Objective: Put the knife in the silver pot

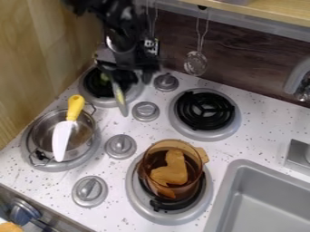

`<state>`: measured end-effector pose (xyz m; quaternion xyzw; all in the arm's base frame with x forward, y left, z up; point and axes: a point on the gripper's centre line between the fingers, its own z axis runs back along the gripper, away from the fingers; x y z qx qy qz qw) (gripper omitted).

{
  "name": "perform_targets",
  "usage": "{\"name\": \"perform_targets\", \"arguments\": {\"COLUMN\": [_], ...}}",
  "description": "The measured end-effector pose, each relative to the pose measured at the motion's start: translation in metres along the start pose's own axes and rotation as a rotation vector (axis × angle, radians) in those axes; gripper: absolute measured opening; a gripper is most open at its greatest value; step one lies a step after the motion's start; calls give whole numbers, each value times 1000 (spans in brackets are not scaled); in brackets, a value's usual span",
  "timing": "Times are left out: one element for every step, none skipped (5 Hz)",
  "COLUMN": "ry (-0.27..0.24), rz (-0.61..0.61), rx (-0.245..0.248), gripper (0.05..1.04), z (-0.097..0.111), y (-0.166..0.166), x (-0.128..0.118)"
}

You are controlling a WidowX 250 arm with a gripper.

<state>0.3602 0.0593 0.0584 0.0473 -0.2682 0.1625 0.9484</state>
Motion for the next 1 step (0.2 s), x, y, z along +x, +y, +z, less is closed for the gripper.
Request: {"name": "perform_targets", "arguments": {"ry": [24], "rz": [-33], "rx": [-6], "gripper": [1000], "z": [-6], "y": [9], "x": [9]}}
